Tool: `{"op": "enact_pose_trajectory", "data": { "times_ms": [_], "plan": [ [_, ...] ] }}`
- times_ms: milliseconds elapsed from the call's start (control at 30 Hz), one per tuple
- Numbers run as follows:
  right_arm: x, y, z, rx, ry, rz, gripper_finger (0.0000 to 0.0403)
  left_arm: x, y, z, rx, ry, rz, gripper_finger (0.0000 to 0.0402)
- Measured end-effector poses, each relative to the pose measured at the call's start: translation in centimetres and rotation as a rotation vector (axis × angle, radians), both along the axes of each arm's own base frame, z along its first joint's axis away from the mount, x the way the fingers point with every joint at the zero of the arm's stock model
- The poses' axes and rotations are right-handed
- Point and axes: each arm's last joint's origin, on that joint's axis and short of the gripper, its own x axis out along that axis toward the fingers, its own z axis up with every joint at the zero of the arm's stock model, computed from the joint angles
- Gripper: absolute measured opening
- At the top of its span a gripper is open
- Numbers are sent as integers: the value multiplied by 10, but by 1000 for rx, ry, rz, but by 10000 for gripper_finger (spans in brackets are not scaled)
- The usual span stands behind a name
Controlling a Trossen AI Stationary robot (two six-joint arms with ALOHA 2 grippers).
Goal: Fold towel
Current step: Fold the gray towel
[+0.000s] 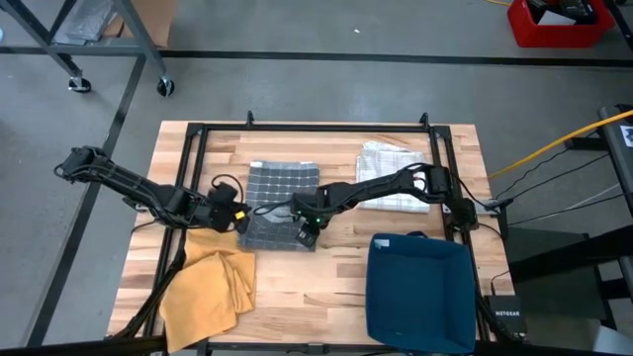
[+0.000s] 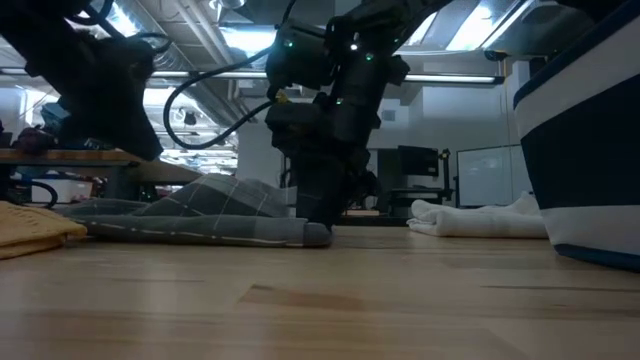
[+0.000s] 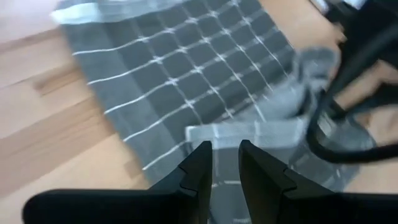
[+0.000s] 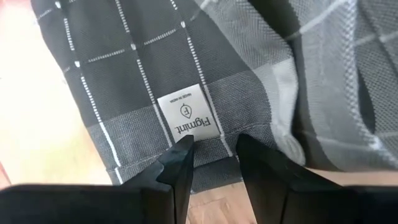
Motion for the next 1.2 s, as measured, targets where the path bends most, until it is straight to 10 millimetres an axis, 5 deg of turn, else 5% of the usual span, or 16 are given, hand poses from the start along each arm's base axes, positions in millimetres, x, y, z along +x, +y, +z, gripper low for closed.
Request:
{"op": "enact_pose_trajectory", "data": {
  "times_ms": [400, 833, 1200],
  "plan": [
    [-1, 21, 1, 3, -10, 81, 131, 7, -3, -14, -17, 148, -129, 75],
    [-2, 32, 2, -3, -18, 127, 131, 40, -1, -41, -64, 166, -83, 197],
    [-2, 32, 2, -2, -18, 127, 131, 53, 9, -62, -44, 248, -67, 164]
  ]
}}
